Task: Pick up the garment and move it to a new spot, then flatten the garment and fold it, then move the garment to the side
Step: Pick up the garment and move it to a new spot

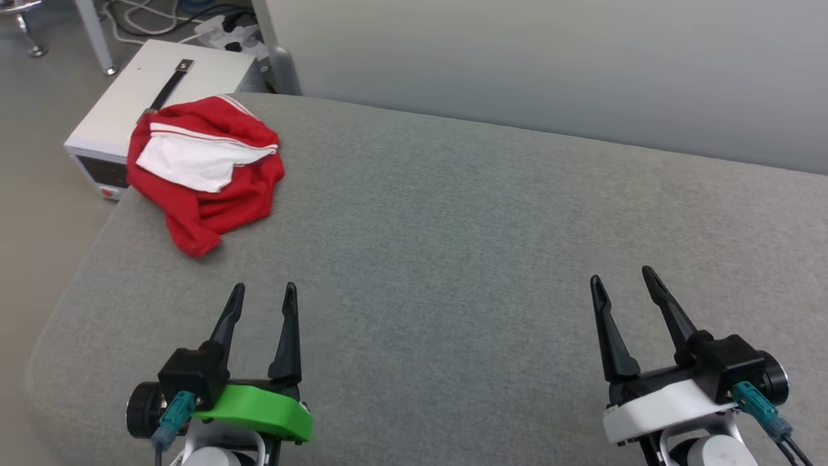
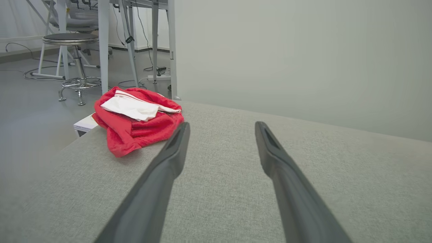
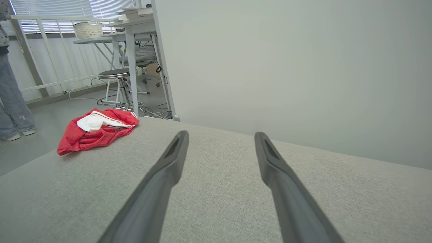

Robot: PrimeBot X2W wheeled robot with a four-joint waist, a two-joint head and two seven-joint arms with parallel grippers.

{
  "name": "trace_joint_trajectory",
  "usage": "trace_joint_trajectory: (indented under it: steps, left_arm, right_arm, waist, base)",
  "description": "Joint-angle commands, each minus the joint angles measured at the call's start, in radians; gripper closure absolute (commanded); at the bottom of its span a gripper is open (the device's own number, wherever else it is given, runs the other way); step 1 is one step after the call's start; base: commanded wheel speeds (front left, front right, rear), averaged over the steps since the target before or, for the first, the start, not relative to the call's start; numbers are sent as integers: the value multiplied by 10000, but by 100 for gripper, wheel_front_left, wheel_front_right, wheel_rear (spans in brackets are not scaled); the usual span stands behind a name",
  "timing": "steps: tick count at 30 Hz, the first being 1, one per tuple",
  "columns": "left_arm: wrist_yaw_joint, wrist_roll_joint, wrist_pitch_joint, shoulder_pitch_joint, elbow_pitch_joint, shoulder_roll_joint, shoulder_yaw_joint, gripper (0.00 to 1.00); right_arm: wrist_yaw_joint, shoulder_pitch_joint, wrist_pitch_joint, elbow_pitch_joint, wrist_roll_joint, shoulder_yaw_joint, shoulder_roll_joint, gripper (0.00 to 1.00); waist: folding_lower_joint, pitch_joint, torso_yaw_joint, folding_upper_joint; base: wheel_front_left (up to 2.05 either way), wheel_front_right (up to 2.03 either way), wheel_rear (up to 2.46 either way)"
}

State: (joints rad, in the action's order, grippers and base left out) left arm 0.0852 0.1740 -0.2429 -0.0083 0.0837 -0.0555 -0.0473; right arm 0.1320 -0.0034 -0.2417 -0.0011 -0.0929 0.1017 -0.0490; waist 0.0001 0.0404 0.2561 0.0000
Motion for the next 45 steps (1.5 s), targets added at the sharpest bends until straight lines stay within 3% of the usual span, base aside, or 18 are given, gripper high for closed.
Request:
trace_joint_trajectory:
  steps: [1,12,21,31,38,45]
  left_arm:
    - [62,28,-108,-105,6,51,11,0]
    - [91,134,-189,-30,29,53,-54,0]
    - [78,207,-189,10,40,53,-105,0]
    - [31,631,-189,-14,187,53,15,0]
    - [213,582,-189,-940,1476,32,298,0]
    - [437,987,-103,-3168,3409,-990,-80,0]
  right_arm:
    - [-13,-109,-121,37,-20,56,-12,0]
    - [-13,-103,-201,133,-24,225,-12,0]
    - [-13,-116,-201,163,-10,252,-12,0]
    - [-13,-179,-201,154,71,292,-53,0]
    - [-13,-599,-201,-112,286,329,-470,0]
    - [-13,-1005,-201,-554,451,215,-947,0]
  waist:
    - [-1,-15,809,0]
    - [-1,-7,1986,0]
    - [-1,32,2220,0]
    - [-1,296,1970,0]
    - [-1,1488,1330,0]
    - [-1,2891,673,0]
  base:
    - [0,0,0]
    - [0,0,0]
    - [0,0,0]
    - [0,0,0]
    - [0,0,0]
    - [0,0,0]
